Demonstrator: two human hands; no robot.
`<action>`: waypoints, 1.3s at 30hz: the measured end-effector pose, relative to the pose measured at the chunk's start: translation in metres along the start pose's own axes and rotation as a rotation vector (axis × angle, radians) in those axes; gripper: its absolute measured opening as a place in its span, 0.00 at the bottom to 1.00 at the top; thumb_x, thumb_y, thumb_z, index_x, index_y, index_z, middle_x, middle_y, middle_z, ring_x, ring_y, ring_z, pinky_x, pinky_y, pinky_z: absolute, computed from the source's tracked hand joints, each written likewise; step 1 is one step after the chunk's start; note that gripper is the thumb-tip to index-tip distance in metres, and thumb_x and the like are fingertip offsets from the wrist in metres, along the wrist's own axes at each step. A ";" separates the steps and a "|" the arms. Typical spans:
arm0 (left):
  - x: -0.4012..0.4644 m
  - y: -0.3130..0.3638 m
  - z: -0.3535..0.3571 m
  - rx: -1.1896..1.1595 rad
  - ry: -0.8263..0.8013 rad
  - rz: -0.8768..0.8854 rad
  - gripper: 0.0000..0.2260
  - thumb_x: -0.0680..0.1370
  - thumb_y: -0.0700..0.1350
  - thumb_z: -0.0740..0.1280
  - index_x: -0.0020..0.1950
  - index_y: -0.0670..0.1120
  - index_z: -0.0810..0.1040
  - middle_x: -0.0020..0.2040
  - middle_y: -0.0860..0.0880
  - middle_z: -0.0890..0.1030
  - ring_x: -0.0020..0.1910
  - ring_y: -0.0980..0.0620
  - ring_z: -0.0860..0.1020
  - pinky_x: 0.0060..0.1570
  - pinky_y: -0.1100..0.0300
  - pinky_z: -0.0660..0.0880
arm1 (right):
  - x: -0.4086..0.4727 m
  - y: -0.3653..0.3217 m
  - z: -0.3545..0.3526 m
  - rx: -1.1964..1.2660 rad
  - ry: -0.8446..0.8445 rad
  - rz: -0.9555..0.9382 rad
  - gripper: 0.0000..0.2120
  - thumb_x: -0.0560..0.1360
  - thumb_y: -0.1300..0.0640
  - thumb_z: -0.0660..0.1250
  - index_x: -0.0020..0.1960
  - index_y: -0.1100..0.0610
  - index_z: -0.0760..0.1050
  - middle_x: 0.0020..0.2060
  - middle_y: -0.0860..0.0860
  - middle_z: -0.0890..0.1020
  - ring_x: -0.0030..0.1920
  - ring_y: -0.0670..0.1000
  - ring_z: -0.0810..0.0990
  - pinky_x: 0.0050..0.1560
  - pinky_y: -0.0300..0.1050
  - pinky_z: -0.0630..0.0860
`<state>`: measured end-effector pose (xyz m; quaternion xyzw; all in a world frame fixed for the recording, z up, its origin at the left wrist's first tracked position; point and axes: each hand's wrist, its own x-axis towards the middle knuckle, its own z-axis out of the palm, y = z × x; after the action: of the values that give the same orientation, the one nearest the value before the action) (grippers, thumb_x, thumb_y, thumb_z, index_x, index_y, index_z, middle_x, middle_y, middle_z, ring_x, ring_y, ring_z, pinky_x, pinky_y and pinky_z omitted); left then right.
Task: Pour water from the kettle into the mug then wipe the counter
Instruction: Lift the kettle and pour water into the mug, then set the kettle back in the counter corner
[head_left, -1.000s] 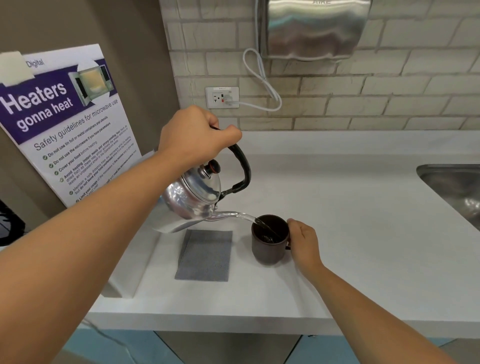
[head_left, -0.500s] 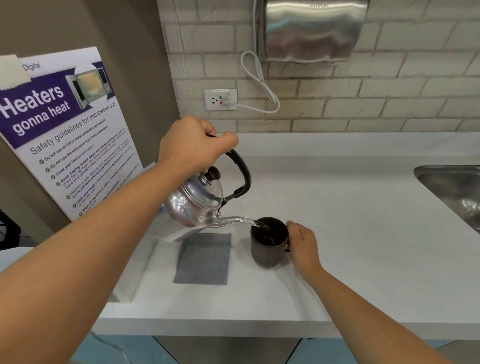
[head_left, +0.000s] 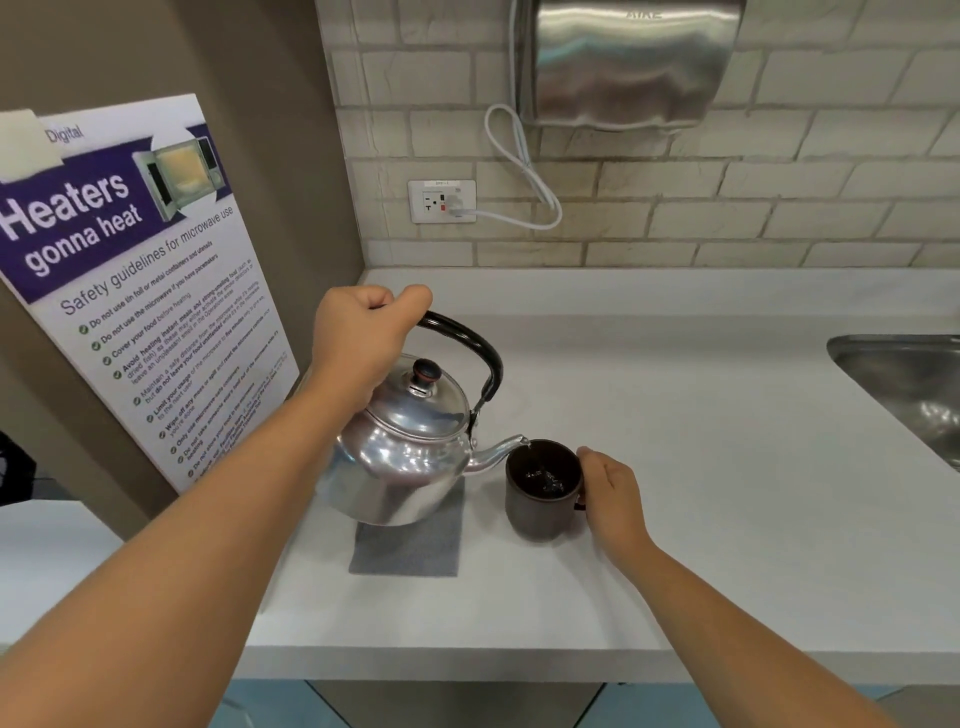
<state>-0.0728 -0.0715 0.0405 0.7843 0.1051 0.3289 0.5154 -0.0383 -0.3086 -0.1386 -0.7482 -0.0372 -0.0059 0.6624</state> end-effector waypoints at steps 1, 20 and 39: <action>0.001 -0.001 0.001 -0.027 0.014 -0.015 0.23 0.68 0.45 0.68 0.21 0.49 0.56 0.20 0.57 0.53 0.21 0.57 0.53 0.19 0.68 0.55 | 0.000 0.001 -0.001 -0.005 0.001 0.005 0.21 0.78 0.54 0.58 0.28 0.52 0.60 0.24 0.47 0.65 0.29 0.48 0.64 0.34 0.46 0.65; 0.046 -0.020 0.000 -0.441 0.189 -0.121 0.22 0.68 0.47 0.67 0.19 0.51 0.58 0.22 0.56 0.56 0.24 0.56 0.55 0.23 0.63 0.54 | 0.028 -0.079 -0.009 -0.222 0.154 -0.162 0.19 0.78 0.50 0.60 0.37 0.65 0.72 0.31 0.49 0.77 0.32 0.43 0.74 0.37 0.36 0.69; 0.136 -0.145 0.068 -0.325 0.223 -0.098 0.18 0.65 0.48 0.66 0.27 0.39 0.59 0.25 0.55 0.57 0.28 0.55 0.57 0.25 0.62 0.57 | 0.174 -0.102 0.128 -0.472 -0.325 -0.572 0.16 0.79 0.42 0.53 0.40 0.50 0.67 0.37 0.47 0.71 0.38 0.46 0.72 0.38 0.36 0.65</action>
<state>0.0987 0.0120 -0.0485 0.6434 0.1450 0.4008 0.6359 0.1237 -0.1610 -0.0432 -0.8303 -0.3460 -0.0799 0.4295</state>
